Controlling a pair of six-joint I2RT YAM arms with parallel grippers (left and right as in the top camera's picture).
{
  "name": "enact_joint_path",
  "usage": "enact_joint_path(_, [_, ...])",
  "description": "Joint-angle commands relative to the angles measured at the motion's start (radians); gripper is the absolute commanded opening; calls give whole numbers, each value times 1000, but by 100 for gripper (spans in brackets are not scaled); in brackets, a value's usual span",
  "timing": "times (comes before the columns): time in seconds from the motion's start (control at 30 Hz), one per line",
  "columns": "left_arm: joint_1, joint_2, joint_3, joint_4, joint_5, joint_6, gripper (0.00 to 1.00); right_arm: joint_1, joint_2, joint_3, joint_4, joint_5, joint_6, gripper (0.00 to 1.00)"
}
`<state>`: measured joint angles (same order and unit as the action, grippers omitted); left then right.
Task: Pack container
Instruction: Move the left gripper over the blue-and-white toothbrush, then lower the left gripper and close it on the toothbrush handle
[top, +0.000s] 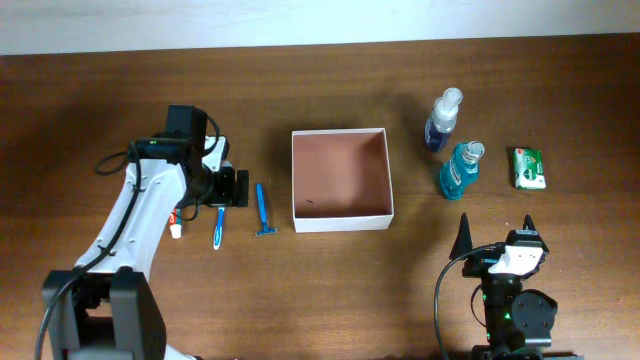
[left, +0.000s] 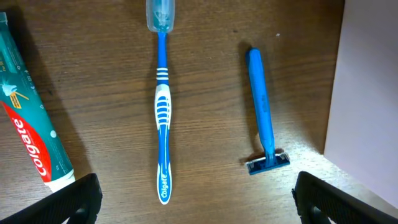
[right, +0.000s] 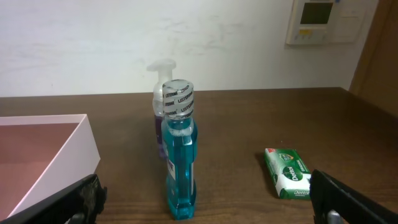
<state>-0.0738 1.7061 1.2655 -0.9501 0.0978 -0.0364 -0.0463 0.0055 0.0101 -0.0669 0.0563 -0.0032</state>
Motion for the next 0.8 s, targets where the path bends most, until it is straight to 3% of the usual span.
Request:
enact_joint_path(0.0, [-2, 15, 13, 9, -16, -17, 99, 7, 0, -5, -8, 16, 4, 98])
enact_joint_path(0.77, [-2, 214, 12, 84, -56, -20, 99, 7, 0, -5, -8, 15, 4, 98])
